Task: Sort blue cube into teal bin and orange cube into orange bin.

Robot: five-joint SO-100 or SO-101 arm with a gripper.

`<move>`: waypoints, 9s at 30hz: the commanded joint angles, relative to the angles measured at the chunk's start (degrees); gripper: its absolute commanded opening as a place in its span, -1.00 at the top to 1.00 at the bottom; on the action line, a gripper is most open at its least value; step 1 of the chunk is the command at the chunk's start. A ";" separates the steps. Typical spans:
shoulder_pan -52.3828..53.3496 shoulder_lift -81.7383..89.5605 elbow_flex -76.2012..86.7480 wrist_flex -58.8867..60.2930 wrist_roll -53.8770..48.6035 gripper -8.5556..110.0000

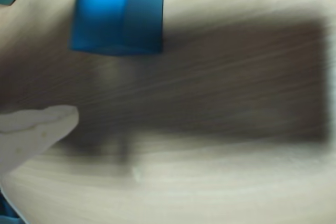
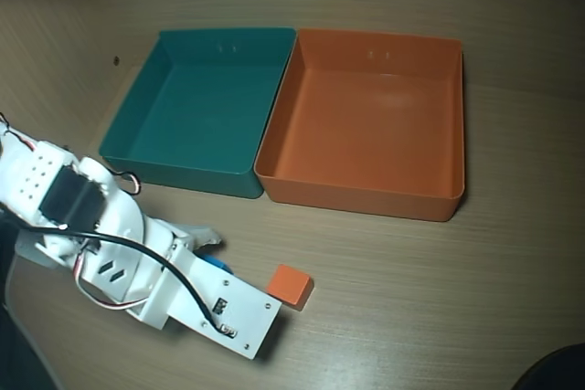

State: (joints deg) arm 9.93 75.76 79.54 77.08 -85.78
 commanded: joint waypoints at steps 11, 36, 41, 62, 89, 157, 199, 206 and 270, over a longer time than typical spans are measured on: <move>-0.79 -2.72 -4.13 -0.70 -0.70 0.25; -1.76 -4.92 -4.04 -0.79 0.26 0.96; -1.67 1.23 -6.33 -0.79 -0.53 0.94; -33.93 25.49 -7.03 -0.70 -0.62 0.95; -48.60 16.44 2.20 -0.79 0.35 0.88; -2.37 -10.37 -32.43 -18.54 -0.79 0.26; -5.01 -27.86 -32.43 -18.46 -0.62 0.77; -4.92 -25.31 -33.57 -19.25 0.26 0.92; -32.34 -52.47 -88.42 -19.34 -0.62 0.82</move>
State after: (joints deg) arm -22.15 21.36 -4.13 58.80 -86.13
